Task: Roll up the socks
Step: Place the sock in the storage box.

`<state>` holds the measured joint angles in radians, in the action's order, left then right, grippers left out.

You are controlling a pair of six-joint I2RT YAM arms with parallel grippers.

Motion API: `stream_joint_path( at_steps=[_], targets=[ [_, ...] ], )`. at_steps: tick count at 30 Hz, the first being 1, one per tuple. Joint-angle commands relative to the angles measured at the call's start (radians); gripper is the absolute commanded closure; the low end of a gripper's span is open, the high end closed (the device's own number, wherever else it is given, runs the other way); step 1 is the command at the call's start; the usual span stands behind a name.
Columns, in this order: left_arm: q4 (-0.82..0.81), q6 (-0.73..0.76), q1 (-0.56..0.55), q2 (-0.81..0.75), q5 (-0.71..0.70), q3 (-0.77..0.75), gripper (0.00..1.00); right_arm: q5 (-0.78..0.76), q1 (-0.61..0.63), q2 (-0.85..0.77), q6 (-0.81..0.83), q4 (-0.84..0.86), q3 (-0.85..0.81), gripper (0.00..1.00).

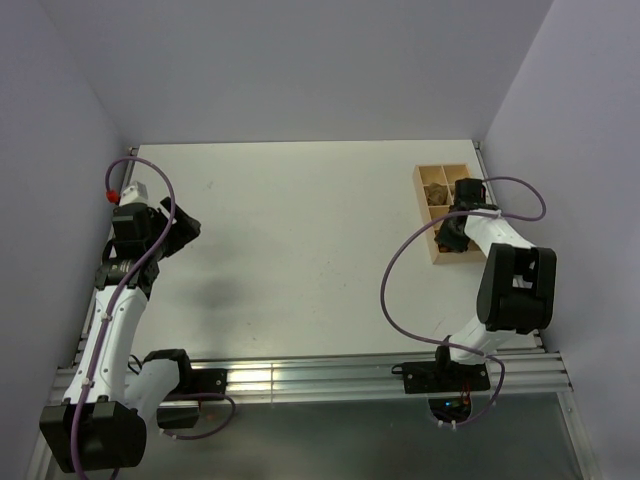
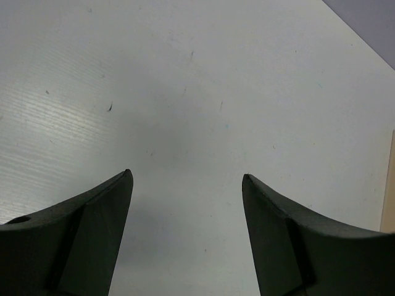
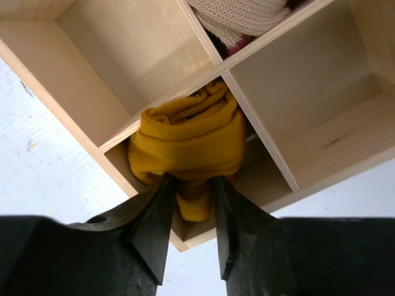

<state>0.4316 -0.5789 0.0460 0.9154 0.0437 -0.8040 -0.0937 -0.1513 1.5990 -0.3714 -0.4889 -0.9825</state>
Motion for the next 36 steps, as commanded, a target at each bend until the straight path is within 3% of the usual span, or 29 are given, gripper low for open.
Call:
stream_joint_path(
  at_steps=[1,6,12,18,36],
  targets=[
    [-0.024,0.017,-0.003,-0.003,0.025,0.008,0.23,-0.017,-0.004,-0.043,0.003,-0.057,-0.037,0.58],
    [-0.025,0.016,-0.003,0.0,0.028,0.008,0.23,-0.015,-0.004,-0.135,0.0,-0.114,-0.117,0.5],
    [-0.027,0.014,-0.003,0.004,0.028,0.011,0.23,-0.04,-0.005,-0.171,-0.007,-0.1,-0.157,0.53],
    [-0.027,0.017,-0.001,0.004,0.028,0.011,0.24,-0.052,-0.004,-0.097,-0.009,-0.071,-0.186,0.65],
    [-0.027,0.019,-0.003,-0.003,0.013,0.011,0.23,-0.052,-0.059,0.096,-0.027,0.088,-0.022,0.66]
  ],
)
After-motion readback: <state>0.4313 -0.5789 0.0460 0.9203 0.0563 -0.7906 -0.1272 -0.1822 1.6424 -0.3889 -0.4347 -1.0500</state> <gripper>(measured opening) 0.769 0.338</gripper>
